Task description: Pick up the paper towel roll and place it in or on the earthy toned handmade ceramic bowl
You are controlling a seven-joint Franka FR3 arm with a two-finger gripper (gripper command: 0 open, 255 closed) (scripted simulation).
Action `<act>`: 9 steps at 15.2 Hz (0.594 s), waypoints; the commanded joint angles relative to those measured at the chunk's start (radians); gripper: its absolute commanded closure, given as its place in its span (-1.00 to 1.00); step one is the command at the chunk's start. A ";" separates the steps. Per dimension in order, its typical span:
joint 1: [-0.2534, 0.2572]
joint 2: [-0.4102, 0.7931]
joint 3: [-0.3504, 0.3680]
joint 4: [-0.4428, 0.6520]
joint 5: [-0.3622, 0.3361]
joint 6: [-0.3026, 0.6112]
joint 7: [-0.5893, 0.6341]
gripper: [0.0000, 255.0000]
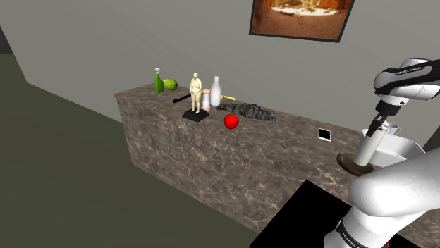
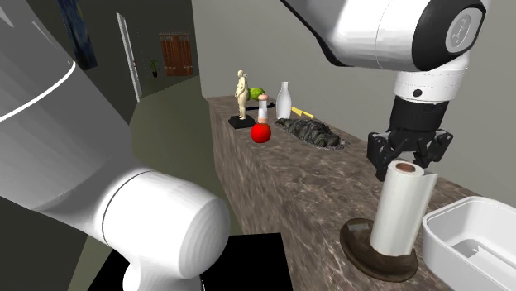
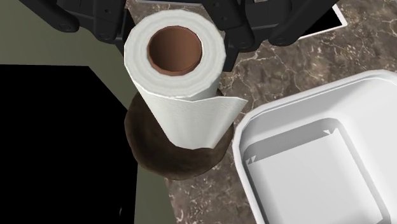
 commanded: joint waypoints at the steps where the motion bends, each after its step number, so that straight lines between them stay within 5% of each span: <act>1: 0.000 0.001 -0.001 -0.001 0.000 0.002 0.000 1.00; 5: 0.000 0.001 -0.001 -0.001 0.000 0.002 0.000 1.00; 6: 0.000 0.001 -0.001 -0.001 0.000 0.002 0.000 -1.00; 9: 0.000 0.001 -0.001 -0.001 0.000 0.002 0.000 -1.00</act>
